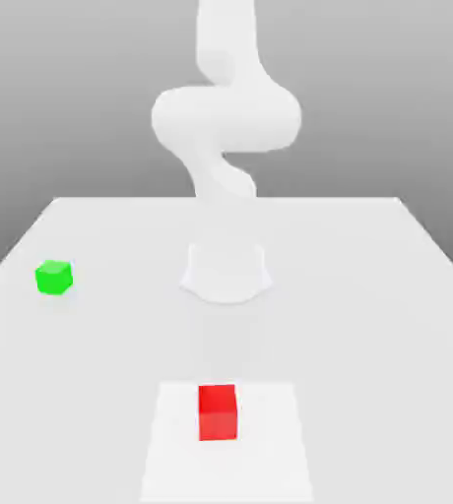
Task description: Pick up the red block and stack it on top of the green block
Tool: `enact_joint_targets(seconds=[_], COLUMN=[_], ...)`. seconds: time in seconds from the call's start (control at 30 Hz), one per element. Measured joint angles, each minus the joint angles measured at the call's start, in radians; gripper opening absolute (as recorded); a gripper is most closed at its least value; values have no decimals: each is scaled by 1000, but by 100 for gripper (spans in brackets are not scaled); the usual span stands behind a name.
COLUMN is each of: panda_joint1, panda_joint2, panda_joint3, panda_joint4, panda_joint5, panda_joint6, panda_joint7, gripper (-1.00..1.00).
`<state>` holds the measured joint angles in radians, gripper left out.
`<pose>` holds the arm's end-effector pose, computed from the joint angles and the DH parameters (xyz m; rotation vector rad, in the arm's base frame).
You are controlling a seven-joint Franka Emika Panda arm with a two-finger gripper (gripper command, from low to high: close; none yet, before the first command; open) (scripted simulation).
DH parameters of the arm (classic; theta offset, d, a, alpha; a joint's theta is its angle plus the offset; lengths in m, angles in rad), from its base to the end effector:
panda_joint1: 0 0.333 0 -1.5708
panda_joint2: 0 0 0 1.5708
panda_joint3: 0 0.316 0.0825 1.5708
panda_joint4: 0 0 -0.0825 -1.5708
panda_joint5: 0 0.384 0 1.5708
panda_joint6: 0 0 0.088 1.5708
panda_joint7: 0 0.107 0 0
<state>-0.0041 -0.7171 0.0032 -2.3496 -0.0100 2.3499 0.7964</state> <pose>0.3795 -0.0001 0.6613 -2.5085 1.0501 -0.9463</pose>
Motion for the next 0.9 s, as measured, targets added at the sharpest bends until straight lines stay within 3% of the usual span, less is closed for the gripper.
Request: enact_joint_targets(seconds=[0.4,0.63,0.83,0.87,0.9], panda_joint1=[-14,-11,-14,-16,-16], panda_joint2=[450,704,920,953,953], panda_joint3=[-9,-20,-13,-12,-12], panda_joint4=[-259,-402,-393,-389,-389], panda_joint5=[-32,2,22,23,23], panda_joint6=[267,419,597,625,625], panda_joint7=[-35,-91,-110,-110,-110], gripper=[0,0,0,-100,-100])
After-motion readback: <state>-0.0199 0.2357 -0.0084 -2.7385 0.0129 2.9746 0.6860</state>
